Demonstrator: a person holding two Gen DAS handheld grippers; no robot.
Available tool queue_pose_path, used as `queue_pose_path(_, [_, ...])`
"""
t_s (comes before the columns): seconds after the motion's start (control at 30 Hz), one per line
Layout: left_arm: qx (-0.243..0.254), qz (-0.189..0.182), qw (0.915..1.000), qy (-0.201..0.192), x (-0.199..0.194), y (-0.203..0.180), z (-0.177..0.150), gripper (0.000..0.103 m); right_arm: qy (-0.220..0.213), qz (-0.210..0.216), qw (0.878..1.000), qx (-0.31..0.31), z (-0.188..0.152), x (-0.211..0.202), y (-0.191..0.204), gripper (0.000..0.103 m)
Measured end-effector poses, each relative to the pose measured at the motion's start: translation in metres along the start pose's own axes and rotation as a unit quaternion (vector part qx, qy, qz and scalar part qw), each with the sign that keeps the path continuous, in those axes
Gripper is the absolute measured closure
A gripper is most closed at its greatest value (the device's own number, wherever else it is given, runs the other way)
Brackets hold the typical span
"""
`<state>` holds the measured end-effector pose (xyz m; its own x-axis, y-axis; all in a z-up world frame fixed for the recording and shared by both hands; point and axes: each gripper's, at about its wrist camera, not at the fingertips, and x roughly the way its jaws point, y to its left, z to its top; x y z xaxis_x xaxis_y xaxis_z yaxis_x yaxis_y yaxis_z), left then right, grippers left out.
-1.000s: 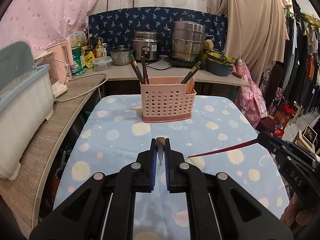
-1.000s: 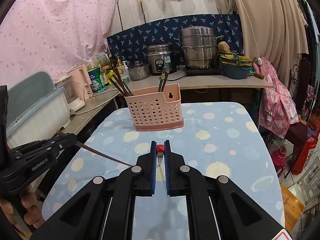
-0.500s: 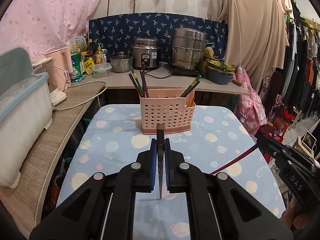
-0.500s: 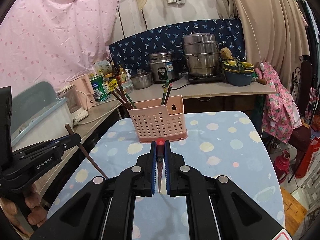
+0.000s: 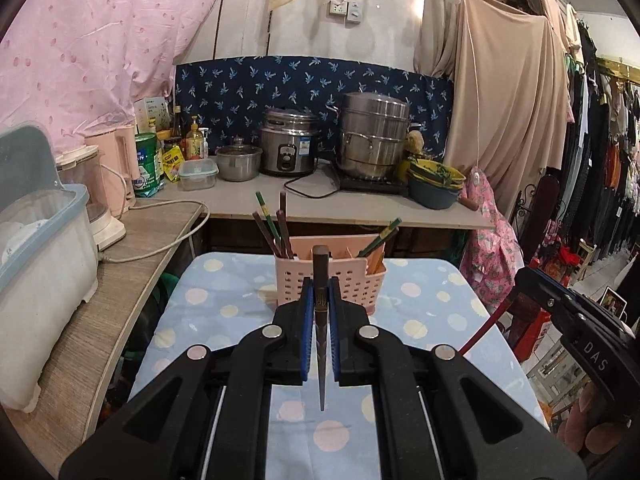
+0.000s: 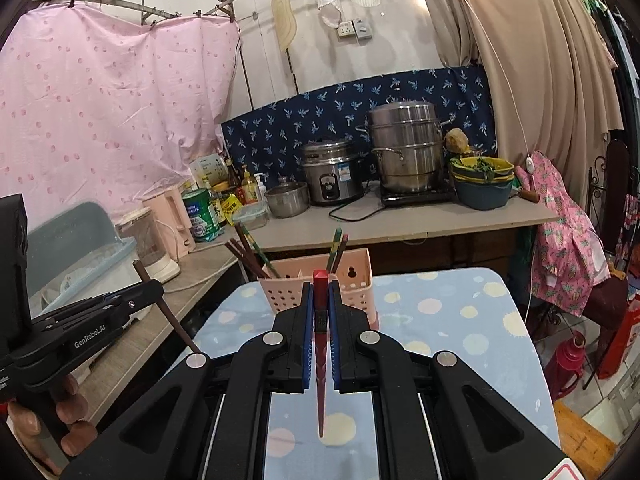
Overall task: Organize utensils
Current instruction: 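Lower both chopsticks into the pink holder and open both tools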
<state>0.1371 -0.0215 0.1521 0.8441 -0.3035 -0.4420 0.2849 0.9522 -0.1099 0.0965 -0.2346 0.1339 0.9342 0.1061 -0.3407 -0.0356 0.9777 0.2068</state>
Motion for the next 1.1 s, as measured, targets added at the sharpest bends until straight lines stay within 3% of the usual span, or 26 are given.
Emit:
queue_pose_path(0.3, [0.002,0.008,0.9964,-0.084,0.020,0.005,0.079,0.096,-0.078,0.016,0.997,-0.005,0.082,0.031,0.007,0.096])
queue_pose_path(0.57, [-0.003,0.018,0.9902,-0.139,0.054,0.011,0.131,0.096,-0.107,0.020,0.994,-0.014,0.132,0.086,0.014,0.096])
queue_pose_path(0.83, [0.003,0.020,0.9907,-0.135,0.114,0.016,0.130,0.096,-0.086,0.018,0.996,-0.031,0.129,0.143,0.015,0.096])
queue_pose_path(1.1, [0.008,0.015,0.9959,-0.089,0.162,0.021,0.098,0.095,-0.036,0.010,0.999,-0.034,0.095,0.185,0.010,0.096])
